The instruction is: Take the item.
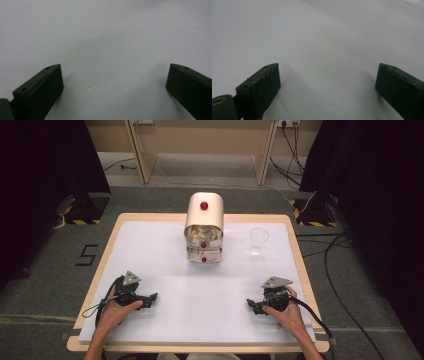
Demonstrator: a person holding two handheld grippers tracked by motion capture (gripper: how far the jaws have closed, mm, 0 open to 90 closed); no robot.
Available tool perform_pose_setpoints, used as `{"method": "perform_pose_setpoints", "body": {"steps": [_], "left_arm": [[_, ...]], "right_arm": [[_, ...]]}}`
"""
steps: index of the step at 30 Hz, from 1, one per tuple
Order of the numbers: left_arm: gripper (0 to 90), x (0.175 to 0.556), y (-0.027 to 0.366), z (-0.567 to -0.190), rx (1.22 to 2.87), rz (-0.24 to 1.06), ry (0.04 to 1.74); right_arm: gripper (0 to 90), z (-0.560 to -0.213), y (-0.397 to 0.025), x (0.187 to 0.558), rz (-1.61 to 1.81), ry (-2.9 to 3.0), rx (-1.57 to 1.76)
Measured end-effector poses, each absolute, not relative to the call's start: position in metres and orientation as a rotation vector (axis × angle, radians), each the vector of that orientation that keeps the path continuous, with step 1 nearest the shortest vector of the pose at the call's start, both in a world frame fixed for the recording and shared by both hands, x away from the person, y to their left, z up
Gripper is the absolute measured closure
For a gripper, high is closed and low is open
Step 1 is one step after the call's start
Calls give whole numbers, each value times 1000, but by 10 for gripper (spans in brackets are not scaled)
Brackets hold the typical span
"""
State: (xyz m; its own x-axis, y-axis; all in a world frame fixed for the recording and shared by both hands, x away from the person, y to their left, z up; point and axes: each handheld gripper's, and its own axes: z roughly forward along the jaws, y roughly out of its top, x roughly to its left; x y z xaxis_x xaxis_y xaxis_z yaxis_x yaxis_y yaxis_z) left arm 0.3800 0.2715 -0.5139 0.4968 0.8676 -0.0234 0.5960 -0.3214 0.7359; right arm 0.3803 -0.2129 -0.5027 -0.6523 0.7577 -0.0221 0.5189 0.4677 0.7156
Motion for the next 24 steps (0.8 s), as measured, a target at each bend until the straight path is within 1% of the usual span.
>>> {"method": "perform_pose_setpoints", "body": {"steps": [1, 2, 4, 5, 8, 9, 12, 24], "left_arm": [[1, 380, 271, -514, 2043, 497, 1198], [1, 380, 271, -514, 2043, 497, 1198], [1, 380, 271, -514, 2044, 497, 1199], [1, 380, 272, -514, 2045, 496, 1199], [1, 380, 271, -514, 2043, 498, 1198], [1, 380, 271, -514, 2043, 498, 1198], [1, 380, 271, -514, 2043, 498, 1198], [0, 380, 271, -514, 2043, 498, 1198]], "right_arm": [[179, -502, -213, 380, 1006, 2377, 1069], [210, -501, -213, 380, 1017, 2371, 1064], [136, -499, -212, 379, 1015, 2354, 1056], [163, -497, -212, 379, 1016, 2341, 1040], [150, -493, -210, 379, 1073, 2314, 1025], [163, -492, -209, 380, 1095, 2312, 1033], [151, -489, -205, 380, 1090, 2298, 1010], [174, -456, -157, 395, 1197, 2243, 850]]}}
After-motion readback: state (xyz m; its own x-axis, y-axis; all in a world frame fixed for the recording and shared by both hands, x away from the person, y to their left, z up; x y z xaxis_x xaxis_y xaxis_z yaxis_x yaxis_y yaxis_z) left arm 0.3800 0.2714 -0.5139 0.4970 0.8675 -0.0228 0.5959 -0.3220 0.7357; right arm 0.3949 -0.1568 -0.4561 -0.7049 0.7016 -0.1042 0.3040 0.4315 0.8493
